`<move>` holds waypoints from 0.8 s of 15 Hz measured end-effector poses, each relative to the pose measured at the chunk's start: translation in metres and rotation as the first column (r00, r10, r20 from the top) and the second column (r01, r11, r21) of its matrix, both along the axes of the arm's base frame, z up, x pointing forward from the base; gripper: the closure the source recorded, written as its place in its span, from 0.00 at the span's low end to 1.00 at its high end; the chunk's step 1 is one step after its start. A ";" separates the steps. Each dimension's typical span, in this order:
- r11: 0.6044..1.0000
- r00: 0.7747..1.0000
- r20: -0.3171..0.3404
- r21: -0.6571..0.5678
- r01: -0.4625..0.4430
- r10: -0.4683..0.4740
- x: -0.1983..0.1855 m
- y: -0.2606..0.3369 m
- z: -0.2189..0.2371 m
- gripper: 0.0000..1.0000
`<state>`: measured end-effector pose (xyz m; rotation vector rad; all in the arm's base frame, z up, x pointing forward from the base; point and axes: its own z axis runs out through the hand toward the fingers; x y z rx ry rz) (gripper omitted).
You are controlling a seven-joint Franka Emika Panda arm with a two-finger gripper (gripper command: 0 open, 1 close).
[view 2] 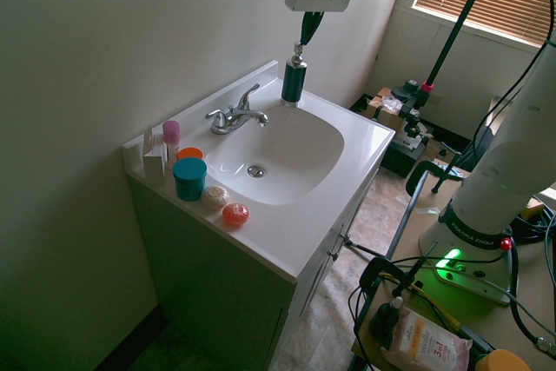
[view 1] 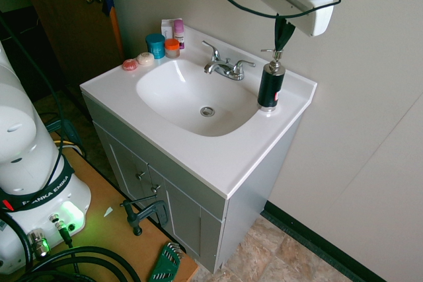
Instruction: Press down on the sanitizer
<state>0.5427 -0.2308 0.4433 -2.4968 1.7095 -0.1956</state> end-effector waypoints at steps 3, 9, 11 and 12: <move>1.000 1.000 0.003 -0.001 -0.004 0.004 0.003 0.002 0.002 1.00; 1.000 1.000 -0.016 0.002 -0.010 0.010 0.007 0.004 -0.010 1.00; 1.000 1.000 -0.023 0.000 -0.008 0.008 0.009 0.003 -0.019 1.00; 1.000 1.000 -0.022 -0.001 -0.006 0.006 0.009 0.002 -0.019 1.00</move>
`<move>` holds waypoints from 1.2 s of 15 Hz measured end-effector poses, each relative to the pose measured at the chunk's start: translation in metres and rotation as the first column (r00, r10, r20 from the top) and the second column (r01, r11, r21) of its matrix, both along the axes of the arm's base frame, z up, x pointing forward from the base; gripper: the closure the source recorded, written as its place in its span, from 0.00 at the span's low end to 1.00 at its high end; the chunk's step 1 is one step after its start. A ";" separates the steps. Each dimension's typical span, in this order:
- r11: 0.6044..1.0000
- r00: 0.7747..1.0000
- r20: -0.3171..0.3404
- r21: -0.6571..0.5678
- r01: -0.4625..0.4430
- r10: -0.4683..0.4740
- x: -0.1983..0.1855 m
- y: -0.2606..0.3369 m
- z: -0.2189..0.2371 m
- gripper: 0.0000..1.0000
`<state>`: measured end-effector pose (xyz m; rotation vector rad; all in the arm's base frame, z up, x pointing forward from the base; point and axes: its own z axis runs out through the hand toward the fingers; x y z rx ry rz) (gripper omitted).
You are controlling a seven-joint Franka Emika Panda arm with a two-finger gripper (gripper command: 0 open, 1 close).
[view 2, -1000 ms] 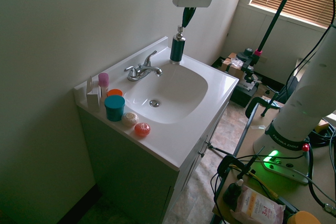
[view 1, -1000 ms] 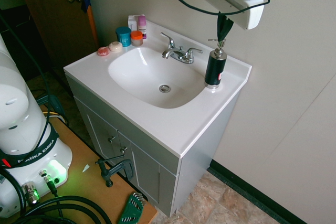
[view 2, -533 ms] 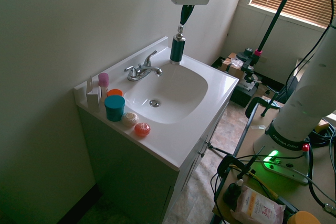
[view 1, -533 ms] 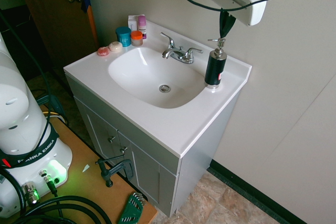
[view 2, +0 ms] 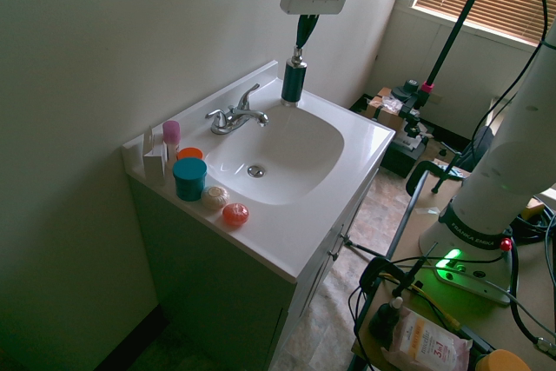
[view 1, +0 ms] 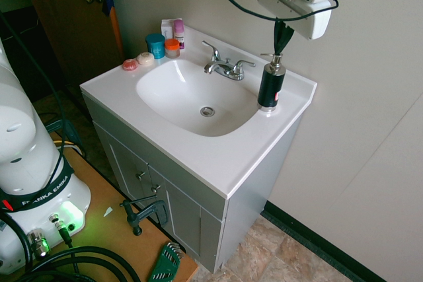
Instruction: Press down on the sanitizer
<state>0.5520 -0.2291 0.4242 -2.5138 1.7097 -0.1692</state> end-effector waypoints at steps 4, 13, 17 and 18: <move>1.000 1.000 0.004 -0.001 0.000 0.000 0.000 0.000 0.002 1.00; 0.983 0.980 0.076 -0.013 -0.182 0.182 -0.034 0.098 0.085 0.00; 0.971 0.971 0.027 -0.019 -0.239 0.239 -0.057 0.128 0.065 0.00; 0.969 0.969 0.016 -0.020 -0.246 0.246 -0.060 0.131 0.056 0.00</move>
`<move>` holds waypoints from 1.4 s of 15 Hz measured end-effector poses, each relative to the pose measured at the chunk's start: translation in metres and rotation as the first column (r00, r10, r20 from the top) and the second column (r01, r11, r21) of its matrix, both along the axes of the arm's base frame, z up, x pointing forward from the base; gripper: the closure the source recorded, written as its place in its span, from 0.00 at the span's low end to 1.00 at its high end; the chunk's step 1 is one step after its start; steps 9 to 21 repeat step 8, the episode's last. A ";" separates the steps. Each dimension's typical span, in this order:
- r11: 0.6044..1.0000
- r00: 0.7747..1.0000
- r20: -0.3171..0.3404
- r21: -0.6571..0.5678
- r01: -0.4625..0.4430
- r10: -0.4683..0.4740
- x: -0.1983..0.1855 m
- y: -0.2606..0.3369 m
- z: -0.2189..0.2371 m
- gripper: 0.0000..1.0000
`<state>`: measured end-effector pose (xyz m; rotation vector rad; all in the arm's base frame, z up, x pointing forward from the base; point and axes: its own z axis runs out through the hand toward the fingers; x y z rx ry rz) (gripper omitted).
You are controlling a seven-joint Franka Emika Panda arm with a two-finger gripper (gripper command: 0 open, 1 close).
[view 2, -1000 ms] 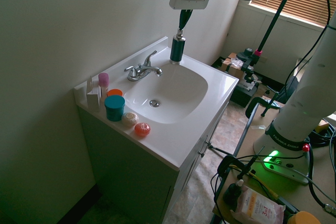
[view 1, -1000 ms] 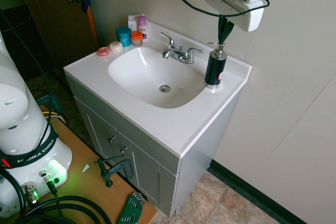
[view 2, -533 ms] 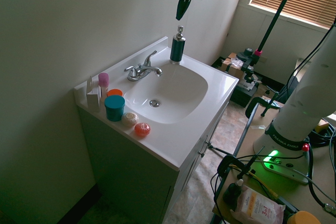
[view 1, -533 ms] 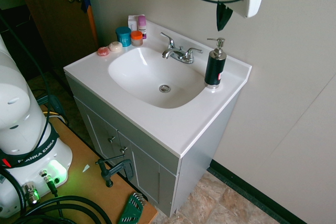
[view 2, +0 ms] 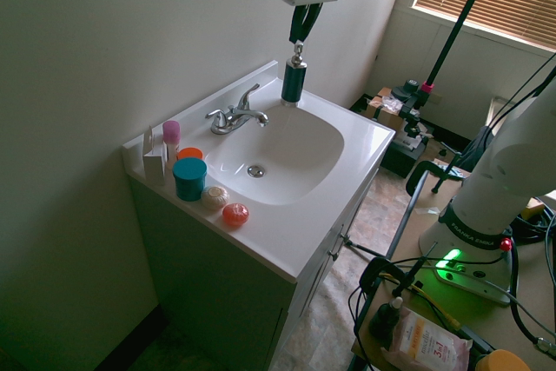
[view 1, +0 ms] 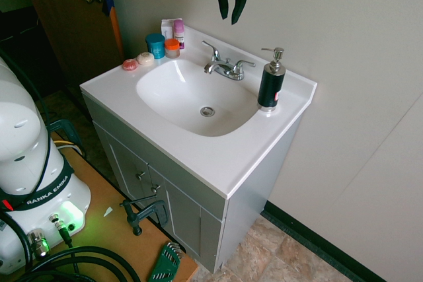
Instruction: Press down on the sanitizer
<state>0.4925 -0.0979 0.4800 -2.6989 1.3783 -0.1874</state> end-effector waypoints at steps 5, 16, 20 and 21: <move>0.999 0.998 -0.047 -0.018 -0.036 0.035 -0.011 0.016 -0.050 0.00; 0.998 0.995 -0.084 -0.030 -0.057 0.054 -0.009 0.025 -0.081 0.00; 0.998 0.995 -0.084 -0.030 -0.057 0.054 -0.009 0.025 -0.081 0.00; 0.998 0.995 -0.084 -0.030 -0.057 0.054 -0.009 0.025 -0.081 0.00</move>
